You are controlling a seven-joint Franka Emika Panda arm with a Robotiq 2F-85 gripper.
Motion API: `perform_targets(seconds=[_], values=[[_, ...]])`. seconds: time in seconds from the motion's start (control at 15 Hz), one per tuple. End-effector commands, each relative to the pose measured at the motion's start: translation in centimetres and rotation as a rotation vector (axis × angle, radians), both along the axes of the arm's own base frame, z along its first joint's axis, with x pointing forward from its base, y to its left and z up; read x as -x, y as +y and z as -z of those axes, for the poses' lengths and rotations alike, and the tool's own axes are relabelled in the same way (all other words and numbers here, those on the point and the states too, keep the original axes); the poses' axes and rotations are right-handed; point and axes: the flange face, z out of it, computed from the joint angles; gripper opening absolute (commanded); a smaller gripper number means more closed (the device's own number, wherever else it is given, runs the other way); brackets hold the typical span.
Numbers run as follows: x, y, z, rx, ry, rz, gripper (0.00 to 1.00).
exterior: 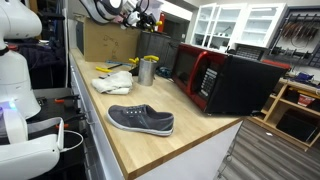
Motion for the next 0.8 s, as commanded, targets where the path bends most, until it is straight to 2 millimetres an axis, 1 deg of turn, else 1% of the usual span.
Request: perform_targets(seconds=[0.0,0.27,0.4,0.6,0.67,0.73], values=[[-1.1,0.8,-2.5,-0.029,-0.06,0.002,0.05],[-1.6,1.9,-4.0,-0.038,-0.092,-0.008,0.05],[-1.7,2.5,-4.1,-0.035,-0.096,-0.014,0.05],[-2.3,3.2,-2.4,-0.04,-0.06,-0.037,0.05],[-2.4,3.4,-1.4,-0.041,-0.037,-0.042,0.05],[-2.3,3.2,0.1,-0.046,-0.022,-0.052,0.05]])
